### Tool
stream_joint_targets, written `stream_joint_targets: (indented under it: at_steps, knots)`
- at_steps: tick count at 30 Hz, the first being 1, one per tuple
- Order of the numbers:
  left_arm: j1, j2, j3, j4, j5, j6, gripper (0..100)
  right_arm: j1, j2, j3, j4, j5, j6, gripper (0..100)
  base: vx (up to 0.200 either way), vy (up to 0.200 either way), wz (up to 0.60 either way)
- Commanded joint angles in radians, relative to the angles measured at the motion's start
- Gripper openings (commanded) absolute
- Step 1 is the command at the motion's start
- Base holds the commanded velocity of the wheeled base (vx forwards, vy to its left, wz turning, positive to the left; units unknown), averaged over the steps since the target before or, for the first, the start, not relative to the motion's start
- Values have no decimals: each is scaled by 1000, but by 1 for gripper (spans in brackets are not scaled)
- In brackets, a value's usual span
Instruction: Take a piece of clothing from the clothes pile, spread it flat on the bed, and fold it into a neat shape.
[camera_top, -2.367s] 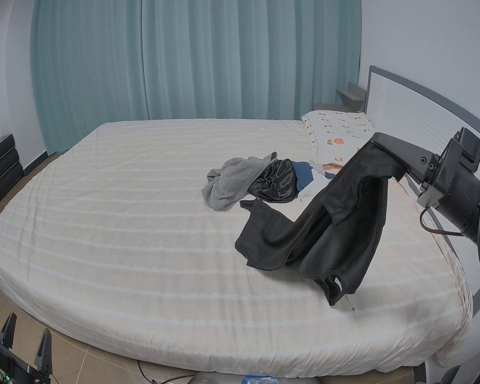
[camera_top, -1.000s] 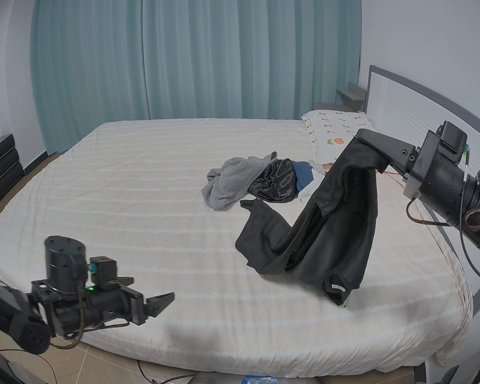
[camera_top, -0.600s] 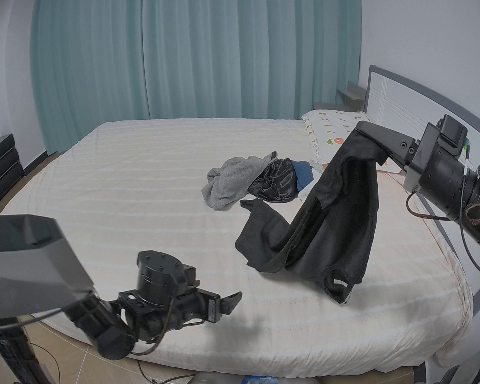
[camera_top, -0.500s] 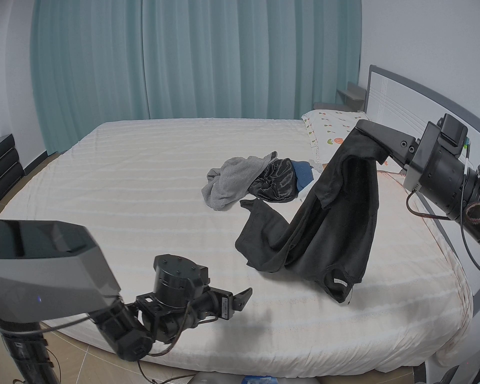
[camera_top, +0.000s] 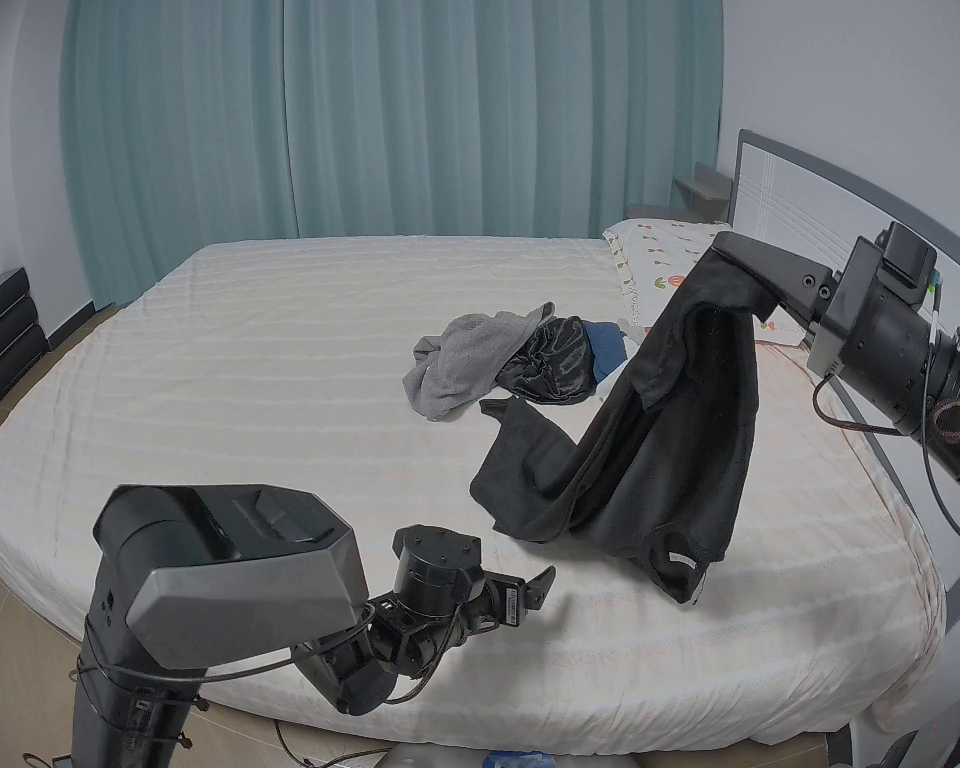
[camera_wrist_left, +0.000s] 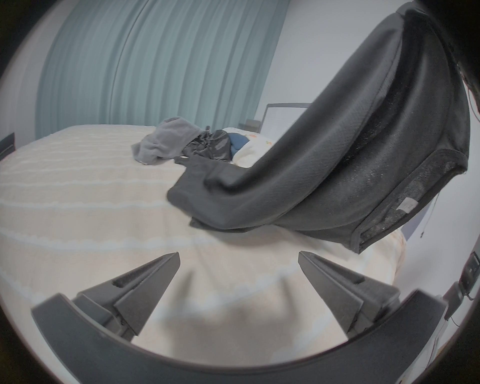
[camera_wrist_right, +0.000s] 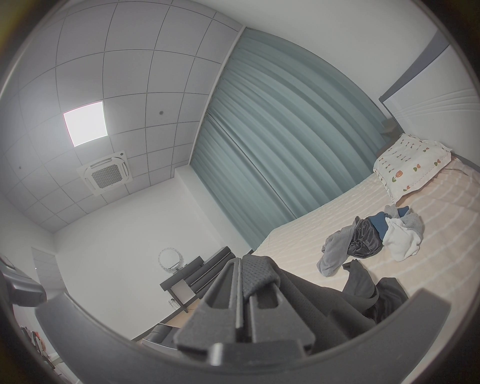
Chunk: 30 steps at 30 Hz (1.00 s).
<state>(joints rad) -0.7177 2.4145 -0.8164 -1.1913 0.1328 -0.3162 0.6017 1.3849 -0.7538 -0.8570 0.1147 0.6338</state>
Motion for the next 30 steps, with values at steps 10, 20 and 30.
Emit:
stream_joint_targets:
  at_steps: [10,20,30]
  knots:
    - [27,69,-73,-99,-53,-1,100,20,-10,-15,-7,-3,1,0,0,0,0]
    - [84,81,-115,-99,-97,-47,100,41,-37,-15,-5,-4,0,0,0,0,0]
    - [89,227,-285,-83,-91,29,0,36,-38,-15,-7,-4,1,0,0,0,0]
